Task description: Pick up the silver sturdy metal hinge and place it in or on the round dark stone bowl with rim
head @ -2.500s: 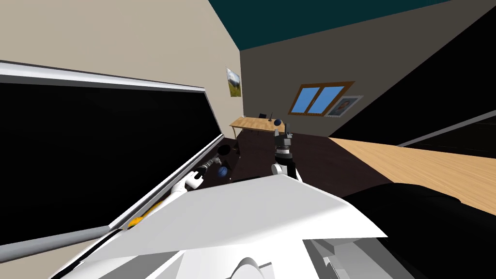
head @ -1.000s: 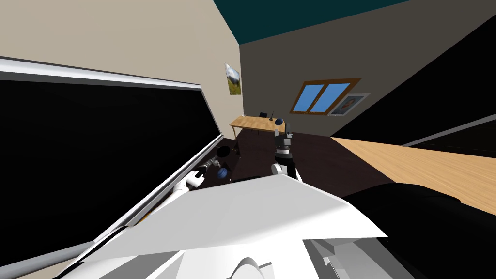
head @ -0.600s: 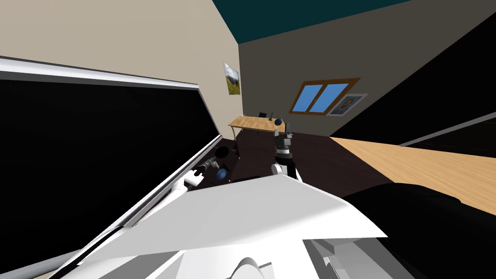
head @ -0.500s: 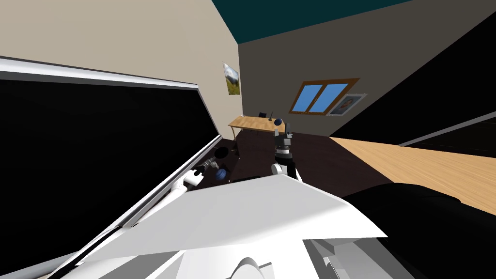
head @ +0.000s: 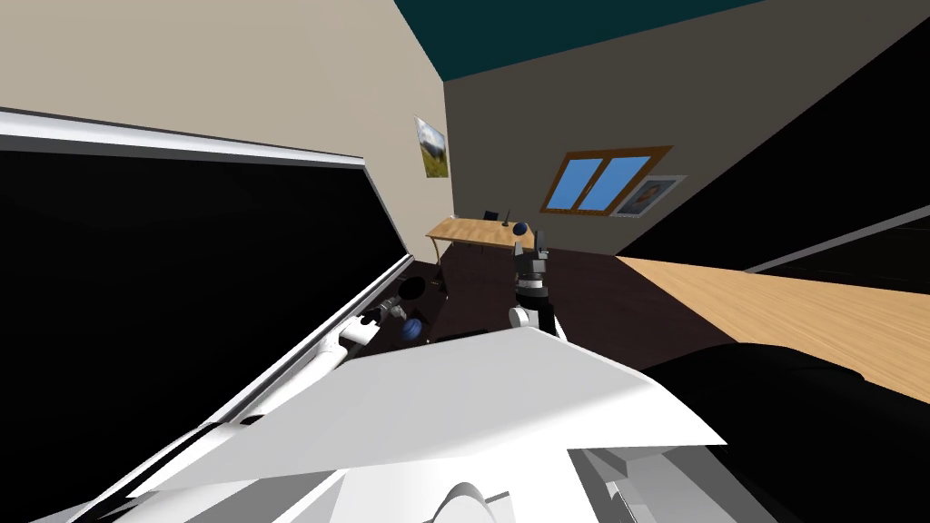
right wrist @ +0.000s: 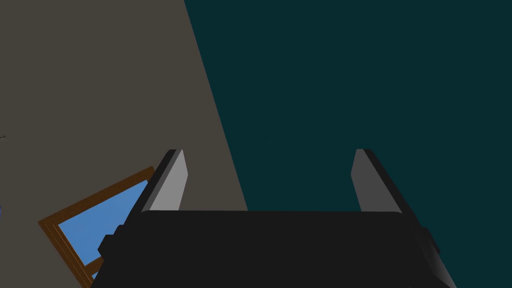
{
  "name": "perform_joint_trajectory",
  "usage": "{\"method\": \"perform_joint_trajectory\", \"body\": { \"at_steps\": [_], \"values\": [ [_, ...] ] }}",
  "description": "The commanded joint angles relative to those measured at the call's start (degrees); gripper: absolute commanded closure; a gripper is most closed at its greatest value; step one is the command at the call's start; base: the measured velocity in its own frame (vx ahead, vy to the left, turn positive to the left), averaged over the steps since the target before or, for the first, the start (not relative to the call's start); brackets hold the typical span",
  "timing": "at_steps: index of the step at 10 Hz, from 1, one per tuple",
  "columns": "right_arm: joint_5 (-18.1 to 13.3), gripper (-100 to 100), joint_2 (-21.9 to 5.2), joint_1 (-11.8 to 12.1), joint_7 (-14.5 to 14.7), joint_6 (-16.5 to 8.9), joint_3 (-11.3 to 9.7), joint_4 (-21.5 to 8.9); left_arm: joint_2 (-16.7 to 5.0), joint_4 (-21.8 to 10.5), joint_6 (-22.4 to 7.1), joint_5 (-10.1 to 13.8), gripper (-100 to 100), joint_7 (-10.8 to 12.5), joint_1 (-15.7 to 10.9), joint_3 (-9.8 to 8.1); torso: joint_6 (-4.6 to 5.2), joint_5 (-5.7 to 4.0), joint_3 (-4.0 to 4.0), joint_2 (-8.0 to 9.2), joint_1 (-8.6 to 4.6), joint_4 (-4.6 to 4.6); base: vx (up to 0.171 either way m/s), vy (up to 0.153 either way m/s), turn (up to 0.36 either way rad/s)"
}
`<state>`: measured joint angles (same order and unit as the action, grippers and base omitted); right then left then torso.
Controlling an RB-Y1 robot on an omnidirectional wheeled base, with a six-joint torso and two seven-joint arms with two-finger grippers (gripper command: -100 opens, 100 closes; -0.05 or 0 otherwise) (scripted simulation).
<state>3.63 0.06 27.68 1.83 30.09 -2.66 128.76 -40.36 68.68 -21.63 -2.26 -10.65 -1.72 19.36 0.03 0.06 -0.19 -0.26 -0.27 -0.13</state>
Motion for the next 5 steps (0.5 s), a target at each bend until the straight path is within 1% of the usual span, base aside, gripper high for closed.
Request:
{"method": "perform_joint_trajectory", "body": {
  "at_steps": [1, 2, 4, 5],
  "values": [
    [0.0, 0, 0.0, 0.0, 0.0, 0.0, 0.0, 0.0, -1.1, 1.0, -2.9, 2.9, -100, -0.8, -0.1, 0.32, 0.0, 0.0, 0.0, 0.0, 0.0, 0.0, 0.038, -0.024, -0.017],
    [0.0, 0, 0.0, 0.0, 0.0, 0.0, 0.0, 0.0, -1.1, 1.0, -3.1, 3.0, -100, -0.8, -0.1, 0.32, 0.0, 0.0, -0.02, -0.04, 0.01, -0.01, 0.03, -0.02, -0.006],
    [0.0, 0, 0.0, 0.0, 0.0, 0.0, 0.0, 0.0, -2.5, 2.0, -6.5, 6.6, -100, -1.8, -0.3, 0.67, 0.0, 0.0, -0.01, -0.01, 0.01, 0.0, 0.033, -0.028, -0.011],
    [0.0, 0, 0.0, 0.0, 0.0, 0.0, 0.0, 0.0, -2.5, 2.0, -6.9, 6.8, -100, -1.8, -0.3, 0.67, 0.0, 0.0, -0.03, -0.05, -0.01, -0.01, 0.033, -0.018, -0.002]
  ]
}}
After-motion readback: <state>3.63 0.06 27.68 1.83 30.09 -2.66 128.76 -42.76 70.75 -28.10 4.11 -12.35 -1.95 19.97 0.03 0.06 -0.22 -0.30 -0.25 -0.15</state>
